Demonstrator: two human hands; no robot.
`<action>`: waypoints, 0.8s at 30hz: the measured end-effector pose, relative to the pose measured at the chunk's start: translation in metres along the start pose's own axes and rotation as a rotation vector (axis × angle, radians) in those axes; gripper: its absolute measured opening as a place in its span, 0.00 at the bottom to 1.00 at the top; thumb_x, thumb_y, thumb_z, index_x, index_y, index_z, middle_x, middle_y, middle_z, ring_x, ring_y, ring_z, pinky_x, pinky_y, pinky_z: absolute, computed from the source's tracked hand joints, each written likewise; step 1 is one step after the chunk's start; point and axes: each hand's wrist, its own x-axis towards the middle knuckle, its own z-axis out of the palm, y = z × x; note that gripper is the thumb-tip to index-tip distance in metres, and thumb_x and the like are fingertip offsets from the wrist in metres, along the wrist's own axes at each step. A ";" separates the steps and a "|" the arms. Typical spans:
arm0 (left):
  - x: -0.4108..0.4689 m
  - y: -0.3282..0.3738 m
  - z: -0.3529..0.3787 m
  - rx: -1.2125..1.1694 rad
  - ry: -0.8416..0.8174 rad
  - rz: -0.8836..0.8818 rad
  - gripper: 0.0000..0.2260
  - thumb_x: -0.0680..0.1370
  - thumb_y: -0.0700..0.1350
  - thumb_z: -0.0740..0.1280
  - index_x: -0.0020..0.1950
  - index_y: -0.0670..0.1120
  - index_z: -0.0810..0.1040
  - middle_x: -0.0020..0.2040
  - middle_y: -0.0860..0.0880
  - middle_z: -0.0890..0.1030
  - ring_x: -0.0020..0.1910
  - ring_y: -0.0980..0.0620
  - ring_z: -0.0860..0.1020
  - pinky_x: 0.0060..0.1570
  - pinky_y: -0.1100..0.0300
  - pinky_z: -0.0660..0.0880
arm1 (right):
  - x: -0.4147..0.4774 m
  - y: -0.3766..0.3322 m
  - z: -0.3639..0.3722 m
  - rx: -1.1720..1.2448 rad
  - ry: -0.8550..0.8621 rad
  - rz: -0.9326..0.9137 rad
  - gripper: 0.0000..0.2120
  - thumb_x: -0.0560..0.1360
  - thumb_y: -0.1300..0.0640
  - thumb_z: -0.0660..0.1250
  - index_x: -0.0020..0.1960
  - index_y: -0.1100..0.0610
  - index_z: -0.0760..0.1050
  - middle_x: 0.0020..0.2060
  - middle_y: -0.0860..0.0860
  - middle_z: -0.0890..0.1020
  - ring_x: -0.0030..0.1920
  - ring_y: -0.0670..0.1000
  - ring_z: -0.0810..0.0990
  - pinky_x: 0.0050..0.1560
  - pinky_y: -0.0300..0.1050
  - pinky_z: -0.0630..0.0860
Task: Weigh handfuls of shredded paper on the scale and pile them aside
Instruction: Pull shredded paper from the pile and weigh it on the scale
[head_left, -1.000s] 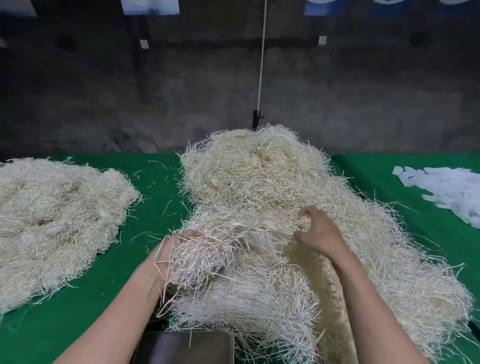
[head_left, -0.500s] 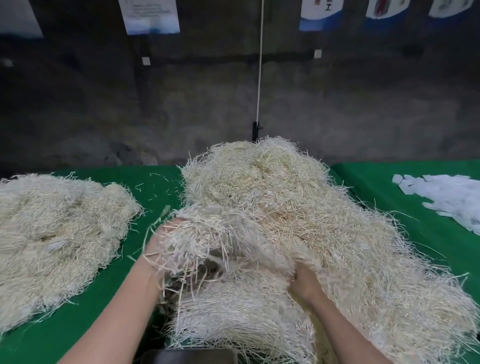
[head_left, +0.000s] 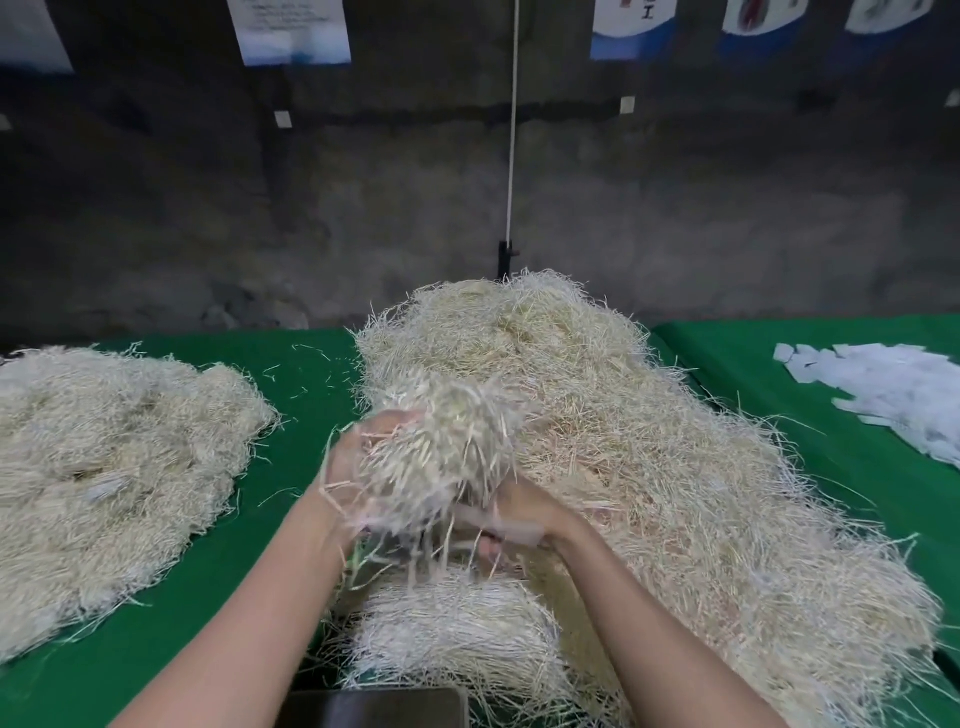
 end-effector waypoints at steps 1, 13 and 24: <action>-0.001 0.001 -0.001 0.023 0.009 0.024 0.09 0.75 0.44 0.66 0.54 0.45 0.78 0.62 0.38 0.76 0.58 0.37 0.76 0.60 0.40 0.71 | 0.000 0.004 0.010 0.008 -0.019 -0.011 0.09 0.78 0.60 0.64 0.41 0.51 0.71 0.32 0.48 0.80 0.24 0.38 0.75 0.29 0.32 0.74; 0.035 -0.085 0.019 0.989 0.128 0.638 0.14 0.75 0.39 0.70 0.60 0.38 0.76 0.76 0.55 0.48 0.75 0.56 0.48 0.69 0.69 0.39 | -0.009 0.034 0.018 -0.233 0.096 -0.097 0.14 0.80 0.54 0.60 0.35 0.47 0.68 0.36 0.41 0.70 0.36 0.40 0.68 0.37 0.34 0.63; 0.050 -0.060 -0.017 1.415 0.302 0.684 0.24 0.73 0.31 0.65 0.69 0.40 0.70 0.77 0.39 0.48 0.76 0.40 0.48 0.68 0.54 0.41 | -0.020 0.079 -0.038 -0.340 0.254 0.073 0.14 0.80 0.55 0.60 0.36 0.51 0.69 0.35 0.45 0.73 0.36 0.41 0.69 0.37 0.33 0.62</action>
